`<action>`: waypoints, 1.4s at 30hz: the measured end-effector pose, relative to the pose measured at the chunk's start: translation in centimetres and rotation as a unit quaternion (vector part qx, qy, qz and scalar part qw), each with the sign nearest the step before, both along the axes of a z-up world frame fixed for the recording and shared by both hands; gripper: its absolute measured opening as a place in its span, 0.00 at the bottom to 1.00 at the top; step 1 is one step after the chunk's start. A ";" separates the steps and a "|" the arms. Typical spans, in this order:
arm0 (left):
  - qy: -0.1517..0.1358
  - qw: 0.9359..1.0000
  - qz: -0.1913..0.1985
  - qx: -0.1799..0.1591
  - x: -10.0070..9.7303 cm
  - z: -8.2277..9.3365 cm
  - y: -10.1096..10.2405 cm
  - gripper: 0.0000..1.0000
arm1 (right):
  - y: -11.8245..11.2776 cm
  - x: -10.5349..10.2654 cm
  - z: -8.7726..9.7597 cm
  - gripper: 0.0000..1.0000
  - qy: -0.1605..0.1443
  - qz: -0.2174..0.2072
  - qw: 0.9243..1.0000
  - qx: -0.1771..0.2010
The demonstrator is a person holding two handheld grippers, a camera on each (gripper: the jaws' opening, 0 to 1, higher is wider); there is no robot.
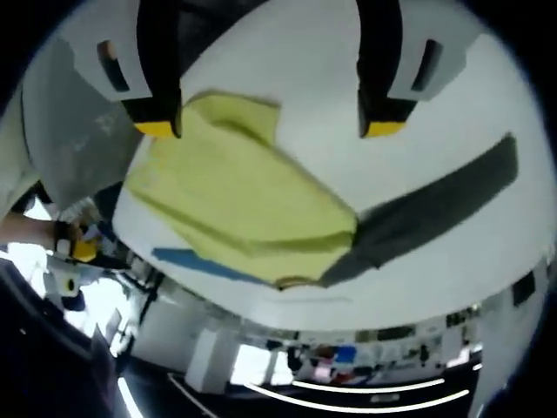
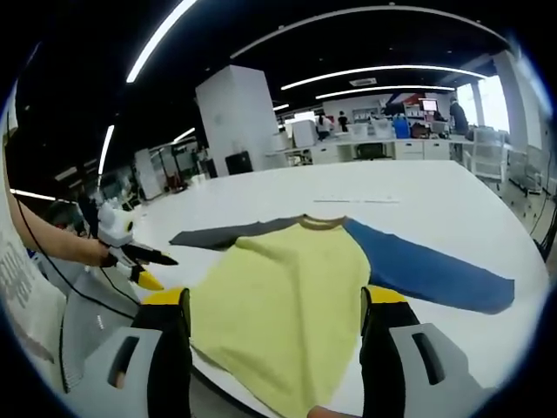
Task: Fold the garment on the visible template until the final outline fits inside the template.
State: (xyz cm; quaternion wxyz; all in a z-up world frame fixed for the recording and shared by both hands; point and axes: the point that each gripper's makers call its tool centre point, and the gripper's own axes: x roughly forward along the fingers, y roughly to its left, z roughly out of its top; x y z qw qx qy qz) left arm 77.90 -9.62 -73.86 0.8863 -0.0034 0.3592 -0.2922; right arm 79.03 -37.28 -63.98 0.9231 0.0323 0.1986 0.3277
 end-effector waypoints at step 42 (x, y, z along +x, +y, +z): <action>0.087 0.996 0.013 0.016 -1.7 -4.0 -2.0 0.01 | -2.0 -0.5 -0.4 0.79 0.007 -0.029 1.000 0.004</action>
